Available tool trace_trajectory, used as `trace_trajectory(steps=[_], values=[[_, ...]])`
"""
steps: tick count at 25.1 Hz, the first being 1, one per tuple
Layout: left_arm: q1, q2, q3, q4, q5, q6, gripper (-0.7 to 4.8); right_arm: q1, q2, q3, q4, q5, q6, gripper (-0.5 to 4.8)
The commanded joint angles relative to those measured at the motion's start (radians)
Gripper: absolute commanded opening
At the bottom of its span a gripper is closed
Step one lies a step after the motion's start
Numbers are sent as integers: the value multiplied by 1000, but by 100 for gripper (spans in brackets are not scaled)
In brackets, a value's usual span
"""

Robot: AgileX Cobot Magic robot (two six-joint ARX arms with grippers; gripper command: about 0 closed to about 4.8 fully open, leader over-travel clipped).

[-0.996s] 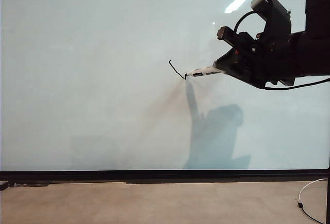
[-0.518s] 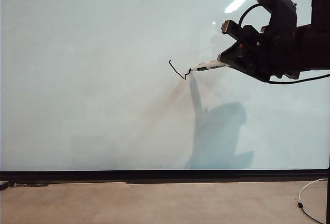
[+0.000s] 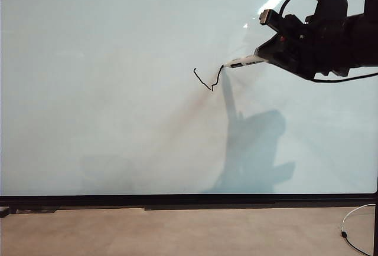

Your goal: Pick up the pen on the shelf to the right of the whiteboard and draw a check mark.

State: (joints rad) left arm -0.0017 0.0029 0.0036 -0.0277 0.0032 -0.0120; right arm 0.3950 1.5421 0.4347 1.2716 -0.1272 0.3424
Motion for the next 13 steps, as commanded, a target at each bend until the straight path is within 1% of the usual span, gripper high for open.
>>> trace_trajectory(steps=[1,13], values=[[0,0,3,6,0,4,-4,-15,-43,4,-23,21,-30,-5],[0,0,3,6,0,4,-4,-60,-124,4,-60,16,-51,-5]])
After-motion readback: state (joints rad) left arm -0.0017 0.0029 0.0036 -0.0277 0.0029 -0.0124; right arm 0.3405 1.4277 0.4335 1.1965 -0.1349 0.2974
